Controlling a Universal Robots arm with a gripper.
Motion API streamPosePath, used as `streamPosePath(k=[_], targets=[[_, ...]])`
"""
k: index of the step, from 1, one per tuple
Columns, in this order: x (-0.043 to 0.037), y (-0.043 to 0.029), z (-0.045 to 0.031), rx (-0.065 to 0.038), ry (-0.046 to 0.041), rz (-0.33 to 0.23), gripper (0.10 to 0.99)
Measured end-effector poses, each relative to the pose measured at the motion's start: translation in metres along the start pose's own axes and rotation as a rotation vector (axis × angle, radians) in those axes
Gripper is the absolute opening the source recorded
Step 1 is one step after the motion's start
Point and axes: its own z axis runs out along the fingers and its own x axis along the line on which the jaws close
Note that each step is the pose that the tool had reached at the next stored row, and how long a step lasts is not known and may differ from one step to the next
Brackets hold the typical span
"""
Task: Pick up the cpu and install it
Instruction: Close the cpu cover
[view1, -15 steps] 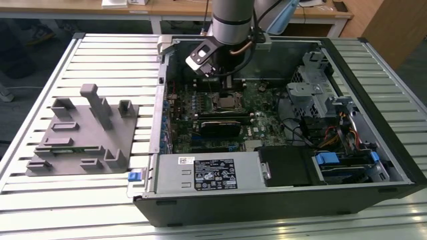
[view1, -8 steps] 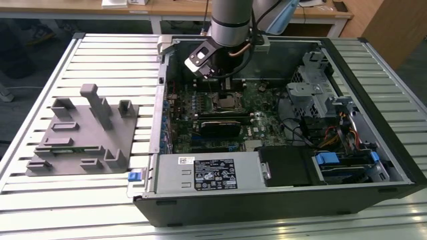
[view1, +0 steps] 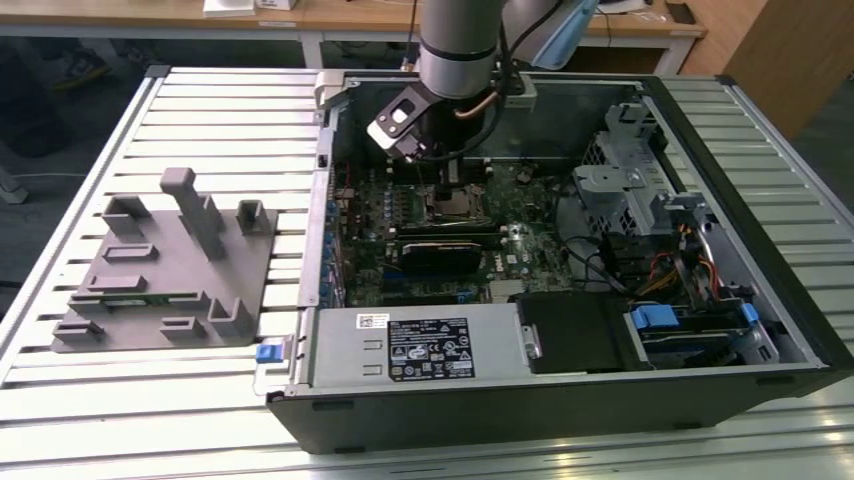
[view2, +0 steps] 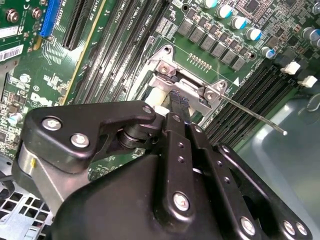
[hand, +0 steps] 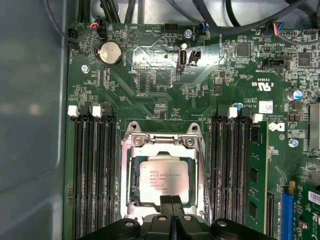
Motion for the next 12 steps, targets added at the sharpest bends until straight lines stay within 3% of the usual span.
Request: streamPosePath(k=[12], targets=[[0.0000,-0.0008,0.0070,0.000,0.0000,0.000,0.106]])
